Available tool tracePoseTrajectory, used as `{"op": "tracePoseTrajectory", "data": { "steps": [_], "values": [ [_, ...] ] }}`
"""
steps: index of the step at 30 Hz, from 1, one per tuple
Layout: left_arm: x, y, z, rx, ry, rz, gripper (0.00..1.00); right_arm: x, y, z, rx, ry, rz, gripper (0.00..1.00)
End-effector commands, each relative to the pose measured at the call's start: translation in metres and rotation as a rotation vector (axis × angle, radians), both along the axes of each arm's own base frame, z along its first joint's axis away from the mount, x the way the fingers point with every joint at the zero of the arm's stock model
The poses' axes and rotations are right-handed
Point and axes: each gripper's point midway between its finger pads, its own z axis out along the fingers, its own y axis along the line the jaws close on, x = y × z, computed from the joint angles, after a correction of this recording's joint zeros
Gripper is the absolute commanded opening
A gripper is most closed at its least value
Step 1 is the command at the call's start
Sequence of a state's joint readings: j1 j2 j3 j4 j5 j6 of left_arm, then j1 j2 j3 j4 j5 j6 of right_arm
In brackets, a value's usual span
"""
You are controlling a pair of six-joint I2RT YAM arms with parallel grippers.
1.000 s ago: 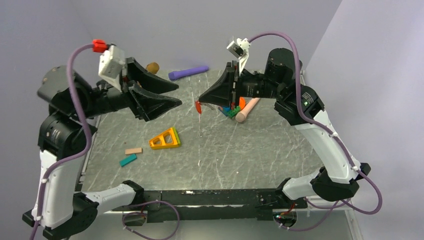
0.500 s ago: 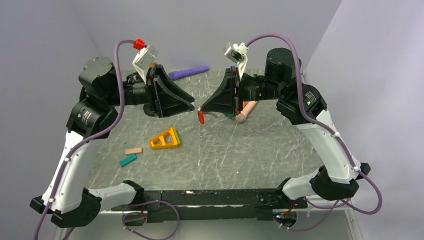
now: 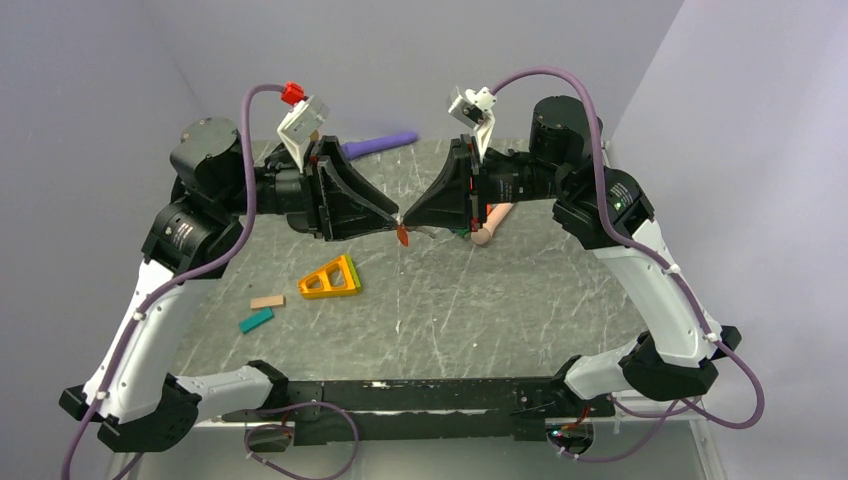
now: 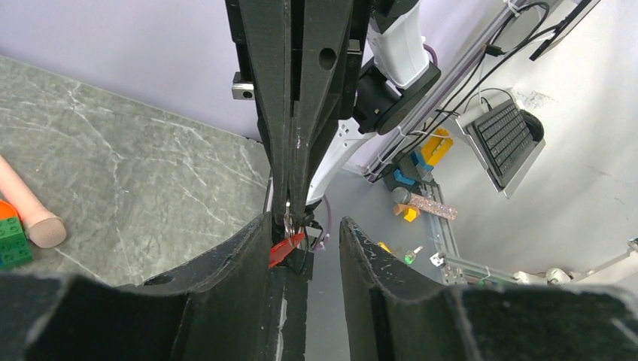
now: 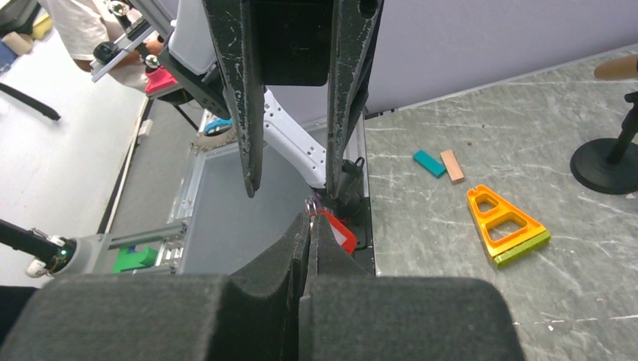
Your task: Remove the keys from the keyring
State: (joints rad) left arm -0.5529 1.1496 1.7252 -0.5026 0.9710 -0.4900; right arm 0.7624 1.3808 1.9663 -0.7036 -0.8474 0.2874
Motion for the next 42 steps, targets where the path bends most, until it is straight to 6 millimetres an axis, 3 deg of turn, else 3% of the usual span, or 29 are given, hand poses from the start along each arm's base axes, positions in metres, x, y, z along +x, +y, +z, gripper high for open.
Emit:
{"op": "tracePoseTrajectory", "data": {
  "steps": [1,11,16,26,30,42],
  "values": [
    [0.001,-0.002,0.007,-0.006,-0.032,0.02,0.41,-0.007,-0.005,0.015,0.036,-0.044,0.016,0.0],
    [0.006,-0.008,-0.001,0.04,-0.024,0.039,0.26,-0.007,-0.005,0.018,0.046,-0.05,0.014,0.0],
    [0.006,-0.009,-0.003,0.044,-0.021,0.039,0.01,-0.006,-0.005,0.018,0.049,-0.049,0.012,0.0],
    [0.006,-0.004,0.0,0.033,-0.044,0.09,0.0,-0.003,-0.005,0.024,0.084,-0.059,-0.02,0.0],
    [0.009,0.0,0.01,-0.014,-0.049,0.142,0.0,0.0,-0.006,0.027,0.105,-0.058,-0.054,0.0],
    [0.028,0.008,0.021,-0.168,-0.033,0.337,0.0,0.011,0.003,0.055,0.258,-0.025,-0.098,0.01]
  ]
}}
